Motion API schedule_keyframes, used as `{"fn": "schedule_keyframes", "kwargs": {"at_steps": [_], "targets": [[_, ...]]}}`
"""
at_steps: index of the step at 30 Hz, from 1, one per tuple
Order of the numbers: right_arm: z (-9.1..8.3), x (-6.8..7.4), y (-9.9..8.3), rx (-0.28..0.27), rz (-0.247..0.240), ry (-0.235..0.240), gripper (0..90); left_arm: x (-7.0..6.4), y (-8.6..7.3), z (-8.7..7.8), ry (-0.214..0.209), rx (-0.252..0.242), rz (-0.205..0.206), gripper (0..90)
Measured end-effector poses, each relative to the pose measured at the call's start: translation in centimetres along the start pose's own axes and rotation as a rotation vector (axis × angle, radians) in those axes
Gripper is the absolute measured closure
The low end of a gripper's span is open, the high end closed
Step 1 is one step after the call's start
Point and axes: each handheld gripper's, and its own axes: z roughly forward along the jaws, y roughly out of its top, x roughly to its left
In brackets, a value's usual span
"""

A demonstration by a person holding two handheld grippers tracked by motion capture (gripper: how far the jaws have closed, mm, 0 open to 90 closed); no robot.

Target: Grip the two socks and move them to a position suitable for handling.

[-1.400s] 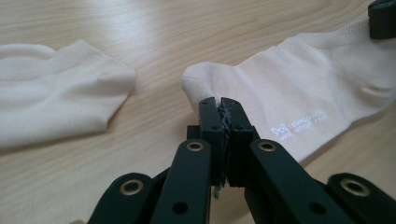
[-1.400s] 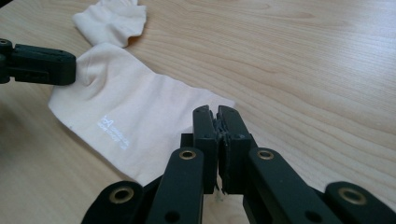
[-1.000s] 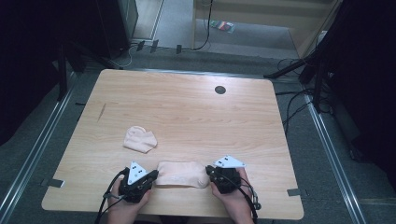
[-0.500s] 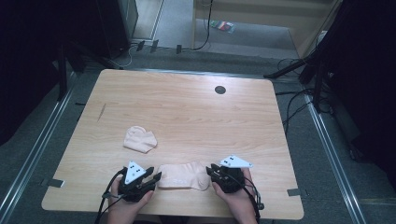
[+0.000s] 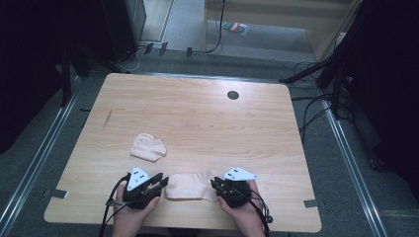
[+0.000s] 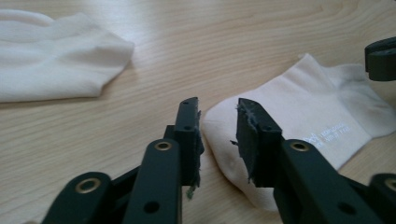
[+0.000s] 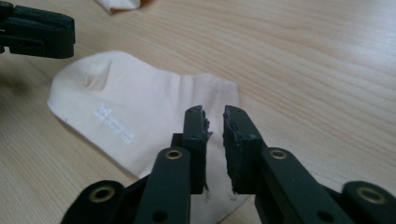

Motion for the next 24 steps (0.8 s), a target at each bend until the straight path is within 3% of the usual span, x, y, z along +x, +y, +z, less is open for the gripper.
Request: {"fn": "schedule_keyframes", "kwargs": {"at_steps": [2, 5, 8, 12, 14, 17, 24], "targets": [[-0.1, -0.2, 0.2, -0.024, 0.014, 0.011, 69.2, 0.8, 0.2, -0.4, -0.010, -0.019, -0.023, 58.4], [0.0, 0.1, 0.6, -0.032, 0.008, 0.023, 65.5, 2.1, 0.7, -0.9, -0.028, -0.037, -0.055, 53.7], [0.2, 0.9, 1.7, -0.048, -0.024, 0.032, 60.3, 3.2, 1.0, -1.3, 0.011, -0.054, -0.071, 41.8], [1.1, 2.4, 4.0, -0.067, -0.072, 0.046, 57.5, 4.9, 1.4, -1.7, 0.048, -0.060, -0.092, 19.3], [1.3, 2.7, 4.5, -0.072, -0.078, 0.051, 57.3, 5.9, 1.5, -2.1, 0.104, -0.067, -0.093, 16.3], [2.3, 3.7, 5.9, -0.077, -0.088, 0.061, 56.6, 7.1, 1.6, -2.4, 0.150, -0.080, -0.118, 11.0], [5.2, 5.9, 8.9, -0.033, -0.131, 0.069, 46.8, 10.5, 1.6, -3.3, 0.179, -0.102, -0.185, 0.6]]}}
